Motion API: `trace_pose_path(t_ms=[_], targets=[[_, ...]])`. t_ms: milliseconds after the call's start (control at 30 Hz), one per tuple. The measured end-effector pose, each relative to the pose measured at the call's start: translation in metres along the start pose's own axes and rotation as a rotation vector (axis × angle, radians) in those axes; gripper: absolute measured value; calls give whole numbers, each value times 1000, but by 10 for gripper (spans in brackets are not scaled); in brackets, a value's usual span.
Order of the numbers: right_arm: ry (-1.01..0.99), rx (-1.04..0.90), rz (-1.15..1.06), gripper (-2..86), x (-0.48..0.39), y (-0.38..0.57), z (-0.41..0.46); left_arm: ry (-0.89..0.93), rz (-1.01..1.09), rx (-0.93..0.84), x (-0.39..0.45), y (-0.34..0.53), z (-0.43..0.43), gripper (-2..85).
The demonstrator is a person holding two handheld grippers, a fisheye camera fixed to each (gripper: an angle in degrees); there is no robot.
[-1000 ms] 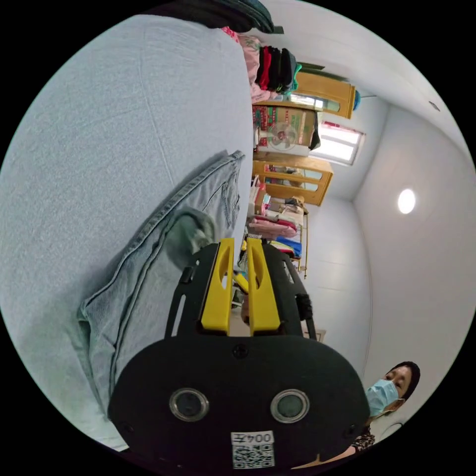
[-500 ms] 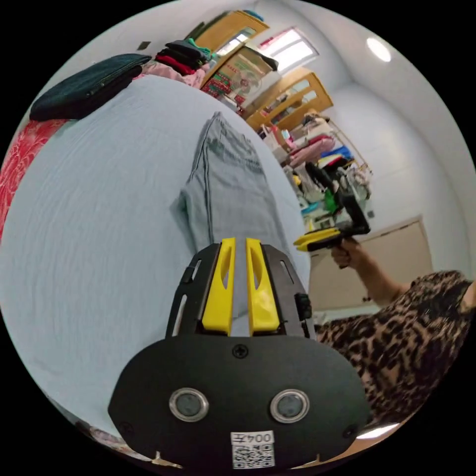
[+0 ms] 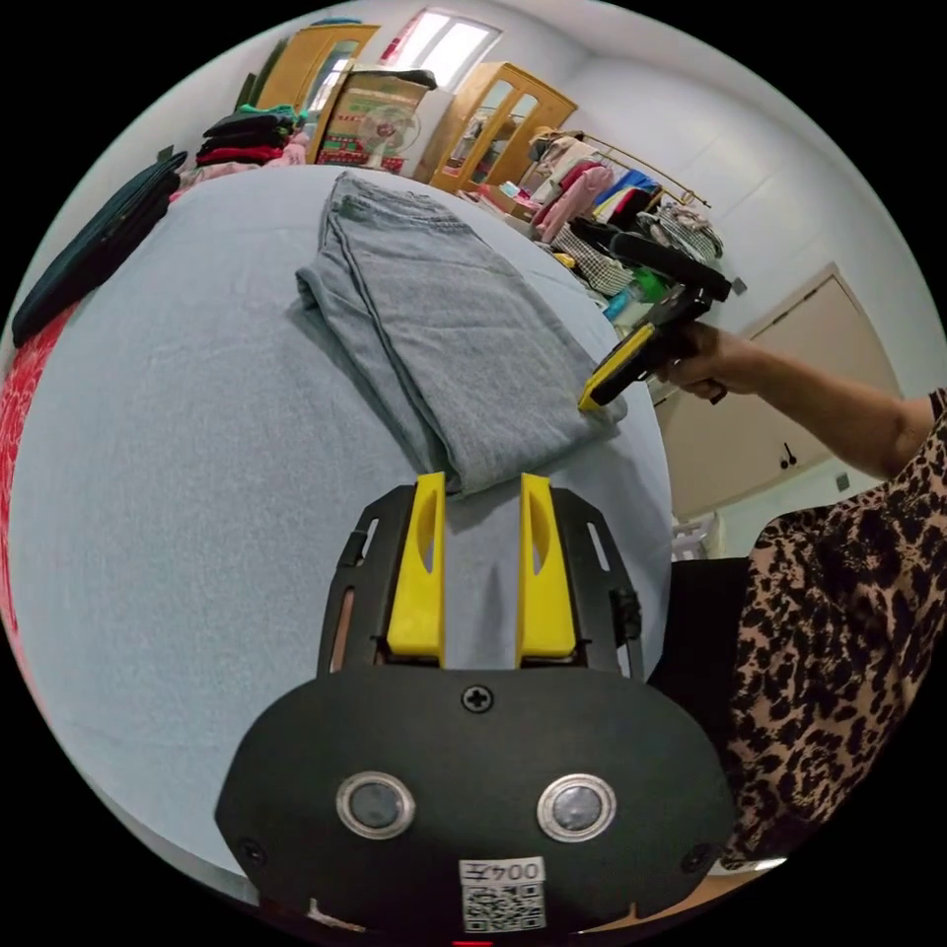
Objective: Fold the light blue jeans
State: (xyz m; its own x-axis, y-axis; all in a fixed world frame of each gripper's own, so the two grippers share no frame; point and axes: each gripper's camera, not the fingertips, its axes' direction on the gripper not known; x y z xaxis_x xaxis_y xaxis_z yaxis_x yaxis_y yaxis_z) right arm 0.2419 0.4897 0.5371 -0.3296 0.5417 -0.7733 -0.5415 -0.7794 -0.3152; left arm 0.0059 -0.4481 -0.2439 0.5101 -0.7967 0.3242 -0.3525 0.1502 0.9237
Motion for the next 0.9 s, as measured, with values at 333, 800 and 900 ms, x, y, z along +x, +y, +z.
trace_pose_path(t_ms=[333, 800, 900], targets=[[23, 47, 67, 41, 8, -10, 26, 60, 112, -49, -19, 0, 14, 111], [109, 56, -68, 41, 26, -17, 59, 283, 98, -55, -68, 0, -1, 130], [150, 30, -104, 43, 27, -22, 64, 362, 78, -18, -83, 0, -11, 126]])
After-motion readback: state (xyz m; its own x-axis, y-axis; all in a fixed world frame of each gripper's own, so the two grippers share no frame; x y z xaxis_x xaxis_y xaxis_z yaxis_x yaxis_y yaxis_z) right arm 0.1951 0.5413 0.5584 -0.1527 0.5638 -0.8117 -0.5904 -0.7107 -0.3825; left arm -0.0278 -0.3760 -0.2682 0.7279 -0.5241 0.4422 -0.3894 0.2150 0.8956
